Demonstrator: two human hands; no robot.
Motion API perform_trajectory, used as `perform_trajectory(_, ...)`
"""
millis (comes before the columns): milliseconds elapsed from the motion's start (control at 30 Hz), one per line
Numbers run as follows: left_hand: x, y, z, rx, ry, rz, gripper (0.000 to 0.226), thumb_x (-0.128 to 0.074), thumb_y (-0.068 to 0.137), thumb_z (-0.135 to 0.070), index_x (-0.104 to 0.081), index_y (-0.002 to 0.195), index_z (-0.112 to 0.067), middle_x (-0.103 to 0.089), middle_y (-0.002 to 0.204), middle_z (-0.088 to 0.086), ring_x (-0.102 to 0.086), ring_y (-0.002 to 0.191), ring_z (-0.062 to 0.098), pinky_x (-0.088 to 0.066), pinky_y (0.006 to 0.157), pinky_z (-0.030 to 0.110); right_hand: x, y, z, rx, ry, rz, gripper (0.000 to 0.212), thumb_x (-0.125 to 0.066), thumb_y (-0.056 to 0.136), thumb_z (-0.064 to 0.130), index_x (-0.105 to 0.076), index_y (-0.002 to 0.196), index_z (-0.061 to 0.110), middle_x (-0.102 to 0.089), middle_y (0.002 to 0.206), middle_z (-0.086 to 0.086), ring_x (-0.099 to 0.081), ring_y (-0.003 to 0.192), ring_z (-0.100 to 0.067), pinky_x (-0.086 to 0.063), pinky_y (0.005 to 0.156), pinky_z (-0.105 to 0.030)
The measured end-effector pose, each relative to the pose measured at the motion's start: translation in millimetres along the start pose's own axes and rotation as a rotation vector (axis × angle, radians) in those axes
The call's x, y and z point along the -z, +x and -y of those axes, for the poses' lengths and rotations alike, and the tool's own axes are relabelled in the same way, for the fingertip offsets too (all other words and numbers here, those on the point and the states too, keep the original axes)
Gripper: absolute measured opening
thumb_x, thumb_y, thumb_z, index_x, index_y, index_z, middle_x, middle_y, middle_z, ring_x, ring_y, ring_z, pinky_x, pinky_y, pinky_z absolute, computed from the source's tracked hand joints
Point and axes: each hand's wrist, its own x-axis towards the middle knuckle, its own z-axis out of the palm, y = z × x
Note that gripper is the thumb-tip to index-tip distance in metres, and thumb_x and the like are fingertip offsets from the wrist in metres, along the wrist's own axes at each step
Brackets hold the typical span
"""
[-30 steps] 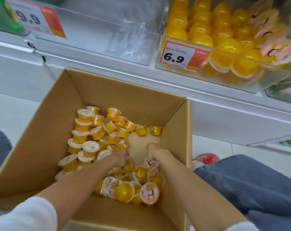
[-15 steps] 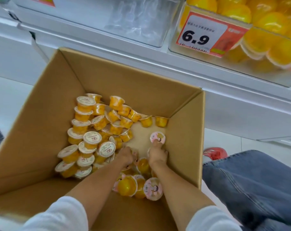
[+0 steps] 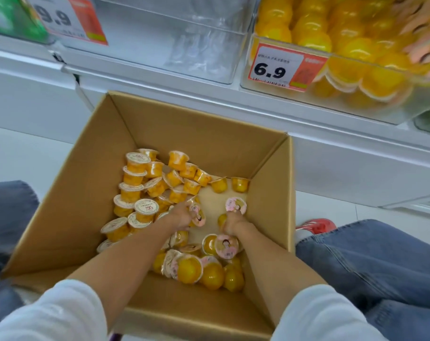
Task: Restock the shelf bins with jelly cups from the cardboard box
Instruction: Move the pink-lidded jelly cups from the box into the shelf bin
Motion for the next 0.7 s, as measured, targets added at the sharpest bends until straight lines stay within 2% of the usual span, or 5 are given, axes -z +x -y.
perform_trajectory(133, -1, 2, 10, -0.004, -0.014, -0.014, 0.040, -0.050, 0.099, -0.021, -0.047, 0.138, -0.015, -0.053, 0.132, 0.014, -0.057, 0.103, 0.028, -0.055, 0.072, 0.035, -15, -2, -2, -0.138, 0.204, -0.145, 0.062, -0.053, 0.092, 0.022, -0.027, 0.147, 0.011, -0.033, 0.147, -0.018, -0.047, 0.127, -0.032, -0.046, 0.100, -0.037)
perform_trajectory(233, 2, 5, 13, 0.010, -0.052, 0.006, 0.038, -0.051, 0.098, -0.024, -0.049, 0.136, -0.017, -0.055, 0.128, 0.011, -0.058, 0.095, 0.025, -0.050, 0.059, 0.024, -17, 2, -5, -0.206, 0.375, -0.267, 0.045, -0.060, 0.088, 0.022, -0.052, 0.130, 0.007, -0.060, 0.126, -0.013, -0.060, 0.113, -0.030, -0.051, 0.087, -0.033)
perform_trajectory(367, 13, 4, 6, 0.038, -0.120, 0.050, 0.046, -0.050, 0.097, -0.035, -0.041, 0.141, -0.021, -0.053, 0.132, 0.009, -0.063, 0.101, 0.025, -0.056, 0.071, 0.027, 5, -5, 7, -0.198, 0.568, -0.311, 0.021, -0.063, 0.082, 0.018, -0.064, 0.101, 0.008, -0.067, 0.103, -0.012, -0.064, 0.093, -0.030, -0.048, 0.068, -0.027)
perform_trajectory(533, 23, -9, -32, -0.068, -0.327, 0.047, 0.040, -0.047, 0.097, -0.034, -0.046, 0.135, -0.020, -0.044, 0.143, 0.008, -0.070, 0.090, 0.026, -0.060, 0.075, 0.032, 59, -47, 36, 0.164, 0.813, -0.449, 0.040, -0.069, 0.079, 0.020, -0.050, 0.114, 0.028, -0.061, 0.104, -0.001, -0.061, 0.104, -0.027, -0.051, 0.089, -0.040)
perform_trajectory(700, 30, -69, -104, -0.285, -0.407, -0.011, 0.039, -0.034, 0.101, -0.025, -0.038, 0.139, -0.033, -0.058, 0.124, 0.011, -0.069, 0.073, 0.031, -0.058, 0.052, 0.029, 129, -130, 28, 0.504, 0.591, -0.714, 0.056, -0.072, 0.075, 0.009, -0.055, 0.127, 0.020, -0.054, 0.117, -0.003, -0.050, 0.109, -0.013, -0.033, 0.091, -0.015)
